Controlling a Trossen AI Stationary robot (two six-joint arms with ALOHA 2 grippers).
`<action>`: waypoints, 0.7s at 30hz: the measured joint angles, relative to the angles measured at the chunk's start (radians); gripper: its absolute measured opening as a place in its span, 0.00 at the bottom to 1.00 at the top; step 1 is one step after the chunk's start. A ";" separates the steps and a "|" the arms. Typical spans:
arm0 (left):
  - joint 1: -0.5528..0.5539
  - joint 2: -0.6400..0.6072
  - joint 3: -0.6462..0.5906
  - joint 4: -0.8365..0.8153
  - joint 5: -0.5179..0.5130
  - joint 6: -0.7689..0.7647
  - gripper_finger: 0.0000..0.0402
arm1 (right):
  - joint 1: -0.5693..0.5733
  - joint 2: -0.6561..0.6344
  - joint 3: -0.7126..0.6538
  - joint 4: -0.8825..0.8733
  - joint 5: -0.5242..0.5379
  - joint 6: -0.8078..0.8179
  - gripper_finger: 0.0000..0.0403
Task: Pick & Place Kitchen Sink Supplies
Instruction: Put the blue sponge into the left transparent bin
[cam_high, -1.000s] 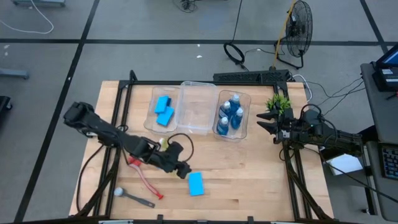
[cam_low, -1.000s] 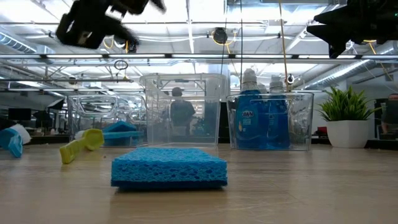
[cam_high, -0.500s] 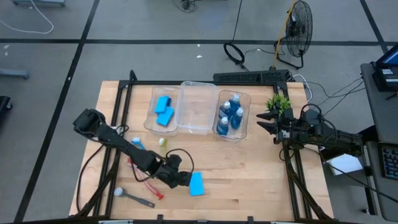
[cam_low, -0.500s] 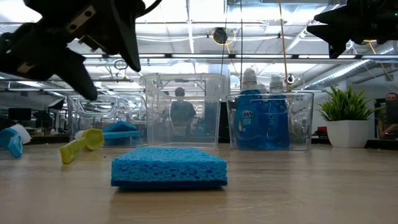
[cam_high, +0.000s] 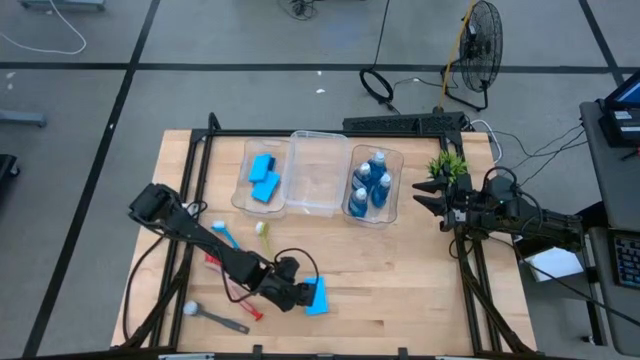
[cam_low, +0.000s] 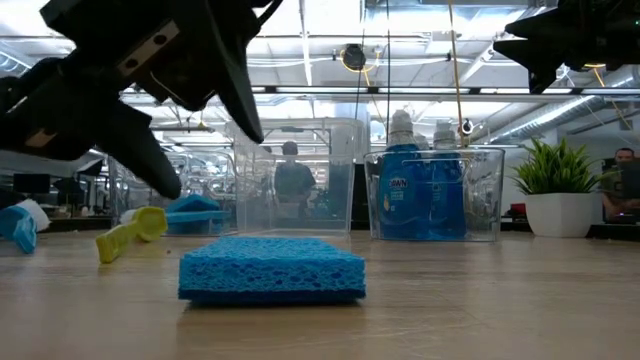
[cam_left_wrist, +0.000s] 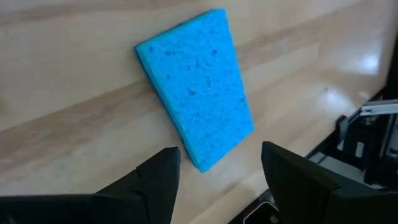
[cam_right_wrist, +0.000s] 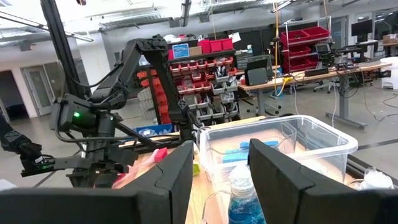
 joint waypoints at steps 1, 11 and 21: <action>0.002 0.003 0.012 -0.020 -0.005 0.000 0.57 | 0.000 0.000 0.000 0.000 0.000 0.000 0.35; 0.038 0.063 0.040 -0.089 0.027 -0.012 0.57 | 0.000 0.000 0.000 0.000 0.000 -0.007 0.35; 0.040 0.149 0.046 -0.002 0.109 -0.045 0.57 | 0.000 0.000 0.000 -0.001 -0.001 -0.011 0.35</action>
